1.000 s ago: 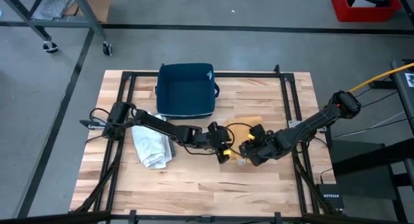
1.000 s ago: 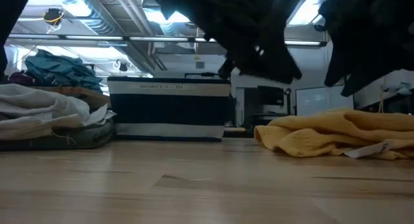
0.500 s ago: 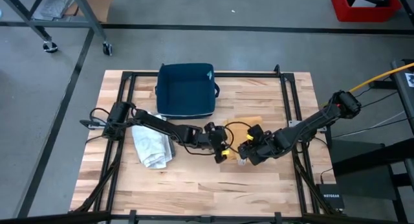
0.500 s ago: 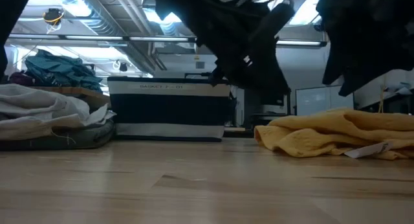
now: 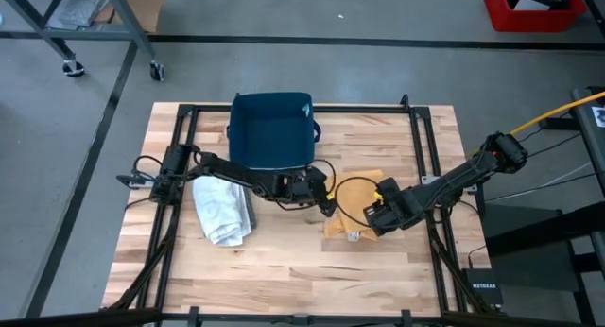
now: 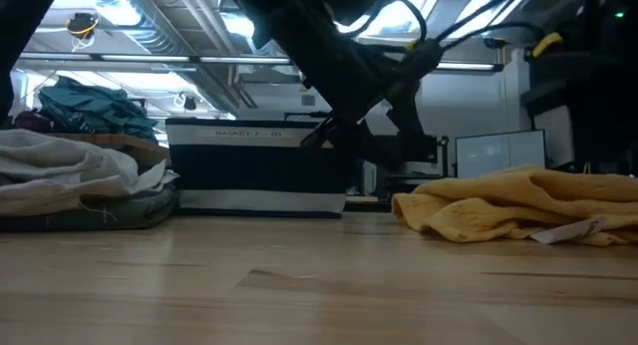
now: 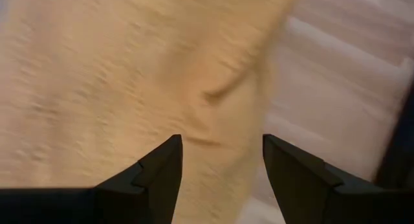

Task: Fold towel
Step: Stack the folded yellow towel on top of the folded white patterned towel

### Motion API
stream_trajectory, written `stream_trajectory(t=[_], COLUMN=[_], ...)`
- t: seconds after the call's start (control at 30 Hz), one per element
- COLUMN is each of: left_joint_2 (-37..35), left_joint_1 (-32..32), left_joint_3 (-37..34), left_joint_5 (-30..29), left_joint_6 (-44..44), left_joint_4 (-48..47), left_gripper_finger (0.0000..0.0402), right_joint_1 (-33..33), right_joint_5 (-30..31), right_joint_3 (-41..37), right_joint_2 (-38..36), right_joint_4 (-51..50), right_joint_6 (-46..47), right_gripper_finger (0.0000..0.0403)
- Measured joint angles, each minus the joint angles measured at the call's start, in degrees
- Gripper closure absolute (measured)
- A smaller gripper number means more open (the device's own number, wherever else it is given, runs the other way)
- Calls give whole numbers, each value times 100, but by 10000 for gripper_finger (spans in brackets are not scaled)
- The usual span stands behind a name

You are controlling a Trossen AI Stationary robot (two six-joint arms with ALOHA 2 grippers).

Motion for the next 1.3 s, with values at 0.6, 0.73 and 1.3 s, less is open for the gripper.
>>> stream_trajectory(t=[0.6, 0.73, 1.3], left_joint_2=[520, 505, 296], left_joint_1=[21, -21, -8], left_joint_3=[2, 2, 35], left_joint_5=[999, 1025, 3588], left_joint_6=[-566, -431, 952], left_joint_4=[-13, 1, -2519], left_gripper_finger=[220, 220, 220], right_joint_1=[11, 11, 17], right_joint_5=[-262, -257, -571], right_joint_3=[-833, -1036, -1056], right_joint_2=[75, 221, 521], right_joint_4=[1886, 2052, 4651], right_joint_6=[29, 30, 6], right_gripper_finger=[187, 187, 187])
